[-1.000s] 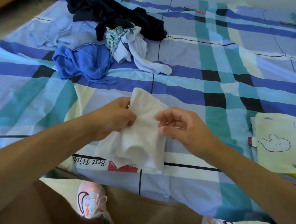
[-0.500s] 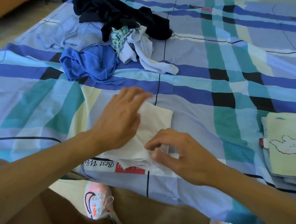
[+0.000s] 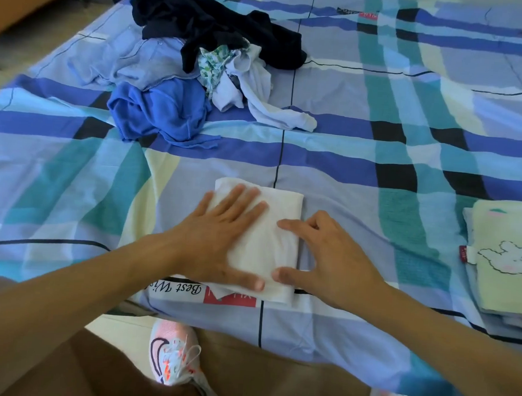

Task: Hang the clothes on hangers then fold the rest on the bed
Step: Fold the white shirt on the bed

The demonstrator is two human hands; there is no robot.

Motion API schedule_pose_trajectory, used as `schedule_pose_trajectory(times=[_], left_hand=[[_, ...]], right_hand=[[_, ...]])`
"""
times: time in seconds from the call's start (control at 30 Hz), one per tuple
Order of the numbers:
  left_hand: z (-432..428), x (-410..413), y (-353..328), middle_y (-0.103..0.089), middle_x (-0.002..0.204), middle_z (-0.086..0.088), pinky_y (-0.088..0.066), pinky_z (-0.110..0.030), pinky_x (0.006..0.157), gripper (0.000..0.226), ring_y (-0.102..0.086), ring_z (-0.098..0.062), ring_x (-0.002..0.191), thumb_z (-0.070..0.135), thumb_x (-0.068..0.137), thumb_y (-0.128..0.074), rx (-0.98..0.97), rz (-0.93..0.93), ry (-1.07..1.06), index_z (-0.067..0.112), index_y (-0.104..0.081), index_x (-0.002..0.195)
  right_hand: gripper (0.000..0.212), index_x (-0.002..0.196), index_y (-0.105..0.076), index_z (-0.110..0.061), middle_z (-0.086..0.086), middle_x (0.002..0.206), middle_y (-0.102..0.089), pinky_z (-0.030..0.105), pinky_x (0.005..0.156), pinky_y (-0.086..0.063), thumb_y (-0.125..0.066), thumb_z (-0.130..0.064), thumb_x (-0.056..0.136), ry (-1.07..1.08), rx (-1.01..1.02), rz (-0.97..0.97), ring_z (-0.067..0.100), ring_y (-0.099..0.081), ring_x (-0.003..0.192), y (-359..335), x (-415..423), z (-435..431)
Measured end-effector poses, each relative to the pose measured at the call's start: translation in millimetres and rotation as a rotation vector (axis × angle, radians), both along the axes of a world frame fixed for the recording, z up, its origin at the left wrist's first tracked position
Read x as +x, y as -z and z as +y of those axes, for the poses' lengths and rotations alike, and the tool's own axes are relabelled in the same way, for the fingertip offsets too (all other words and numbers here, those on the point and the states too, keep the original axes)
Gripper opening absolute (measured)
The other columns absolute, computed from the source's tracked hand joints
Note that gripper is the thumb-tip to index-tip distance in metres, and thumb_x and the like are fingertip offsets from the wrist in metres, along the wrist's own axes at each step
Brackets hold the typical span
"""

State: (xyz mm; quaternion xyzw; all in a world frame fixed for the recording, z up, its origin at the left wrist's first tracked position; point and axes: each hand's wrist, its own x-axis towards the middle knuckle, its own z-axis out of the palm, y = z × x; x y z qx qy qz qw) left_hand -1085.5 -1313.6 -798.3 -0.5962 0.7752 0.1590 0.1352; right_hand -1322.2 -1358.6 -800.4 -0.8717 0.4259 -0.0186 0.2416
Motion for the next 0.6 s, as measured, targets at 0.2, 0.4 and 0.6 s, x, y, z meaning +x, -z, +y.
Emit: schedule_pose_trajectory(times=[0.2, 0.4, 0.6], left_hand=[[0, 18, -25, -0.042, 0.144, -0.016, -0.044, -0.039, 0.099, 0.127, -0.047, -0.031, 0.126, 0.092, 0.063, -0.047, -0.038, 0.065, -0.475, 0.029, 0.004, 0.160], [16, 2, -30, -0.038, 0.150, 0.010, -0.033, -0.022, 0.099, 0.107, -0.044, -0.013, 0.128, 0.040, 0.085, -0.075, -0.073, 0.554, -0.552, 0.042, 0.004, 0.158], [20, -25, -41, -0.056, 0.125, 0.012, -0.044, -0.006, 0.077, 0.071, -0.054, 0.013, 0.095, 0.023, 0.078, -0.086, -0.173, 0.824, -0.574, 0.046, -0.050, 0.134]], right_hand=[[0.077, 0.146, -0.044, -0.045, -0.005, 0.114, -0.052, 0.029, 0.094, -0.047, -0.082, -0.044, 0.079, 0.099, 0.180, -0.258, 0.010, -0.054, 0.102, -1, 0, 1], [0.072, 0.137, -0.055, -0.041, -0.007, 0.118, -0.066, 0.031, 0.090, -0.059, -0.086, -0.014, 0.078, 0.279, 0.645, -0.665, 0.007, -0.070, 0.102, -2, 9, 4], [0.062, 0.126, -0.067, -0.031, 0.001, 0.122, -0.063, 0.042, 0.097, -0.057, -0.085, -0.003, 0.075, 0.394, 0.613, -0.793, 0.019, -0.066, 0.109, -20, 3, 2]])
